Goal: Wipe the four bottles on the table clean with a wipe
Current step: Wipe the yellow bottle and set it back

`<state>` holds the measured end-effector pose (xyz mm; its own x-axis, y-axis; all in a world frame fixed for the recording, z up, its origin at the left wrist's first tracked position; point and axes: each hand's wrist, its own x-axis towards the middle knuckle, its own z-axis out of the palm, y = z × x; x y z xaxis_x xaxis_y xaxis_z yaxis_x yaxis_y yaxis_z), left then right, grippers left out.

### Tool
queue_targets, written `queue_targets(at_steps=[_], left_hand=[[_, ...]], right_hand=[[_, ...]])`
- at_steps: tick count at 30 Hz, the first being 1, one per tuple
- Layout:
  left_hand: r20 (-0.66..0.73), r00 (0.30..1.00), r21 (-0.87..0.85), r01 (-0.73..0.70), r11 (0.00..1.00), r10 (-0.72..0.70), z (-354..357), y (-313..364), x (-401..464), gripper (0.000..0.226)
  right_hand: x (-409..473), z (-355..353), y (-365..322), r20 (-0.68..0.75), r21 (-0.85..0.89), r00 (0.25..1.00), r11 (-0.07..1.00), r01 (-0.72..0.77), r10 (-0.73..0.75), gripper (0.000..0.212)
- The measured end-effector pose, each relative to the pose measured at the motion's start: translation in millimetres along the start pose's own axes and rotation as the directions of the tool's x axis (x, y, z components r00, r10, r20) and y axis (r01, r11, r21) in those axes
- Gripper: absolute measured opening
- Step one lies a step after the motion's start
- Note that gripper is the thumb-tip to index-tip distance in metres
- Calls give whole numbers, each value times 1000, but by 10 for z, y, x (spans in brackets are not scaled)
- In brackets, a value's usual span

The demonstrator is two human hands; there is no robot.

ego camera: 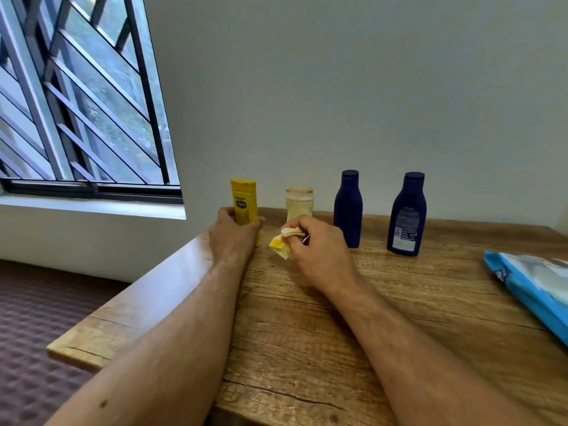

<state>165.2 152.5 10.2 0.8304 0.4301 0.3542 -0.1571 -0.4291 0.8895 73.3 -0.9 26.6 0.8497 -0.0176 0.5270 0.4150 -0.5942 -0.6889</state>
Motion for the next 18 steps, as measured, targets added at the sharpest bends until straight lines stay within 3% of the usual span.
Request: queue_targets(at_steps=[5, 9, 14, 18], left_hand=[[90, 995, -157, -38, 987, 53, -94, 276, -446, 45], [295, 944, -319, -49, 946, 149, -96, 492, -821, 26], [623, 771, -511, 269, 817, 136, 53, 751, -1045, 41], [671, 719, -593, 376, 712, 180, 221, 748, -1097, 49]], right_hand=[[-152, -196, -109, -131, 94, 991, 995, 41, -28, 16], [-227, -457, -167, -260, 146, 962, 981, 130, -88, 14], [-247, -737, -43, -321, 170, 944, 976, 137, -77, 19], [-218, -819, 92, -292, 227, 956, 971, 70, -1, 18]])
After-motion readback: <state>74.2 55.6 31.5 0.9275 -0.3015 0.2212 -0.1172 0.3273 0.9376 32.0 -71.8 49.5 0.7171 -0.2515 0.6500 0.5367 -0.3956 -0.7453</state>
